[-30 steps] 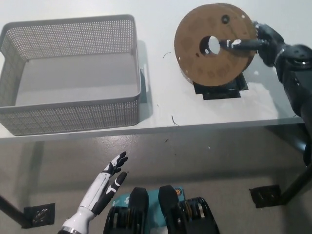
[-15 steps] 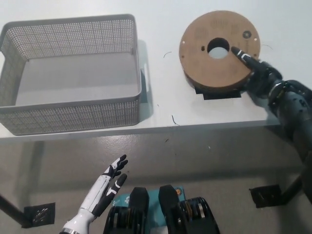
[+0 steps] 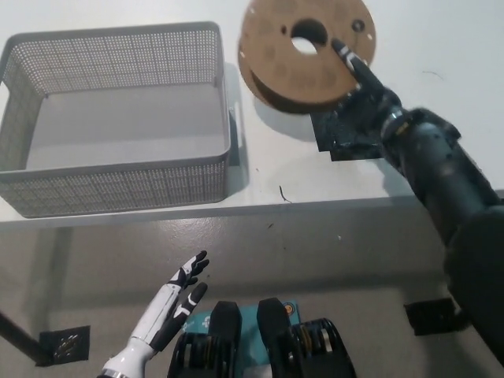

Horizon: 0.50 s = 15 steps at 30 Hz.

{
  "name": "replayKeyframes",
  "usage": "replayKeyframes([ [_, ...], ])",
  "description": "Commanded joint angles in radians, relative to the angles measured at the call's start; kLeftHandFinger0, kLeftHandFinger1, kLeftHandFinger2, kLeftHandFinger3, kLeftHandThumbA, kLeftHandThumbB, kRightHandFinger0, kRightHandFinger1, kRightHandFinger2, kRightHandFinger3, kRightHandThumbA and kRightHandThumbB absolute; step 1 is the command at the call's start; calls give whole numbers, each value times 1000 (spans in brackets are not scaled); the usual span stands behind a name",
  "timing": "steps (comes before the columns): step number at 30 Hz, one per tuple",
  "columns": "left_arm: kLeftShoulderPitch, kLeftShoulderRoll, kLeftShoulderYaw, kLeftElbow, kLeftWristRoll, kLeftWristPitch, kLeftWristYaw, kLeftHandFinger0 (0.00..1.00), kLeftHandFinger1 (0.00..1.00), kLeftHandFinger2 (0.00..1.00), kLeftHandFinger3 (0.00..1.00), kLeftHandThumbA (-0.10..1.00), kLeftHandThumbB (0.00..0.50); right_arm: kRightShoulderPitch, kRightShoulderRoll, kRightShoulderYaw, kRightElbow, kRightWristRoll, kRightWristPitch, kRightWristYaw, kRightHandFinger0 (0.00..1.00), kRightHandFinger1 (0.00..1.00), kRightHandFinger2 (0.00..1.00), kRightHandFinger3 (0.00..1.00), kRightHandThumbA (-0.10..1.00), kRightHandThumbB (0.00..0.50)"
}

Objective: Use the right hand to pick up a 3d printing filament and place it into a container on the left side

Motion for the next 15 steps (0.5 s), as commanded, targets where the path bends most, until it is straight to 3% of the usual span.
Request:
replayKeyframes([
  [1, -11, 16, -4, -29, -12, -25, -13, 1000, 1000, 1000, 1000, 1000, 159, -173, 6, 40, -45, 57, -16, 44, 0, 46, 618, 1000, -100, 85],
  [7, -16, 17, -5, -28, -10, -24, -13, 1000, 1000, 1000, 1000, 1000, 166, -250, 33, 114, -53, 40, -15, 44, 0, 93, 687, 1000, -100, 110],
  [11, -16, 20, -6, -25, -8, -30, -13, 1000, 1000, 1000, 1000, 1000, 149, -285, 65, 201, -52, -2, -49, 30, 0, 138, 700, 1000, -100, 81],
  [15, -16, 17, -10, -21, -4, -31, -10, 1000, 1000, 1000, 1000, 1000, 165, -299, 102, 253, -45, -6, -50, -48, 0, 180, 798, 1000, -100, 88],
])
